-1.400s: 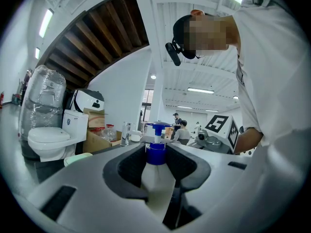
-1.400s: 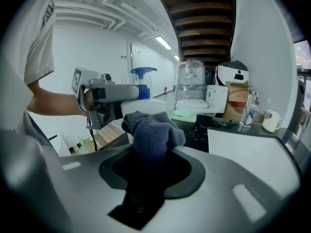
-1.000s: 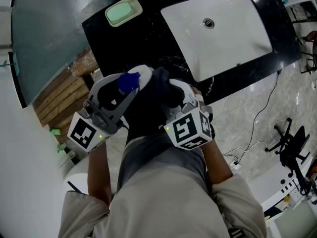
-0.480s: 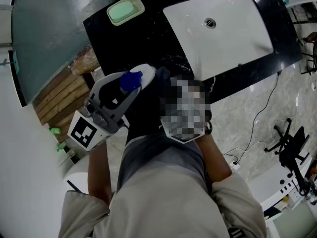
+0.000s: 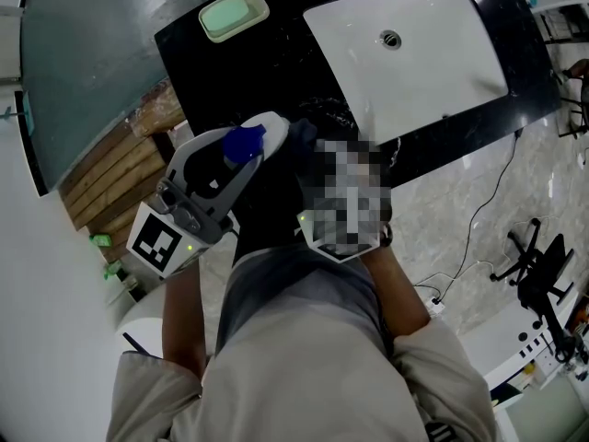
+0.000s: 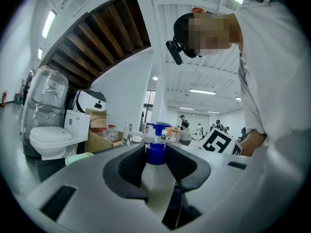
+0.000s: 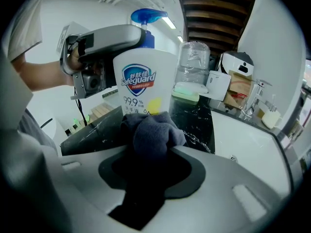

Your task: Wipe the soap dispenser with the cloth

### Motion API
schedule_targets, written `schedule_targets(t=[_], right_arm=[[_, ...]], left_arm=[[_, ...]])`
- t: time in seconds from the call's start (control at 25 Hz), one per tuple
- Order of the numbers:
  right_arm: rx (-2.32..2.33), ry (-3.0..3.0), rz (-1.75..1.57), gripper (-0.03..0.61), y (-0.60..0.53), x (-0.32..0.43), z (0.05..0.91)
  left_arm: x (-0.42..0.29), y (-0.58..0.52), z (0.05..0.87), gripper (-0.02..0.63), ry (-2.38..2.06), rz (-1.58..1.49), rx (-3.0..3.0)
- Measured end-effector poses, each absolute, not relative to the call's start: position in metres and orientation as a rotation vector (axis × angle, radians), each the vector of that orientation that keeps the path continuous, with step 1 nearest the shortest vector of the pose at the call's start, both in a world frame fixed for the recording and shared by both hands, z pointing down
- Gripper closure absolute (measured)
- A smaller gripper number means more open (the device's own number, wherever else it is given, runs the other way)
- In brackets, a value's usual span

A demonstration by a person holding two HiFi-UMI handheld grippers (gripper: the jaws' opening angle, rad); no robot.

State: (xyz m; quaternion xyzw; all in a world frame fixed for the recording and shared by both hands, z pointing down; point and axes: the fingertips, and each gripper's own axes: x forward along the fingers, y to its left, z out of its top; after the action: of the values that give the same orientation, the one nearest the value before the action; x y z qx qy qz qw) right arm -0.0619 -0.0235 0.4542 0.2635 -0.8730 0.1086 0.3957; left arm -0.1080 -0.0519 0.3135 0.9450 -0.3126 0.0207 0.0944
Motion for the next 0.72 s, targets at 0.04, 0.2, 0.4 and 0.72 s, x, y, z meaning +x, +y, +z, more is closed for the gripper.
schedule_targets(t=[0.04, 0.2, 0.4, 0.72], right_arm=[[0.670, -2.216, 0.281, 0.454, -0.023, -0.062, 0.453], [0.673, -2.229, 0.285, 0.454, -0.019, -0.063, 0.450], [0.668, -2.250, 0.282, 0.454, -0.014, -0.067, 0.443], [0.687, -2.329, 0.344, 0.454, -0.010, -0.070, 0.424]], left_arm=[[-0.107, -0.052, 0.314, 0.485, -0.934, 0.063, 2.799], [-0.110, -0.059, 0.310, 0.485, -1.020, 0.019, 2.760], [-0.113, -0.062, 0.306, 0.485, -1.097, -0.014, 2.720], [-0.111, -0.060, 0.307, 0.485, -1.124, 0.000, 2.725]])
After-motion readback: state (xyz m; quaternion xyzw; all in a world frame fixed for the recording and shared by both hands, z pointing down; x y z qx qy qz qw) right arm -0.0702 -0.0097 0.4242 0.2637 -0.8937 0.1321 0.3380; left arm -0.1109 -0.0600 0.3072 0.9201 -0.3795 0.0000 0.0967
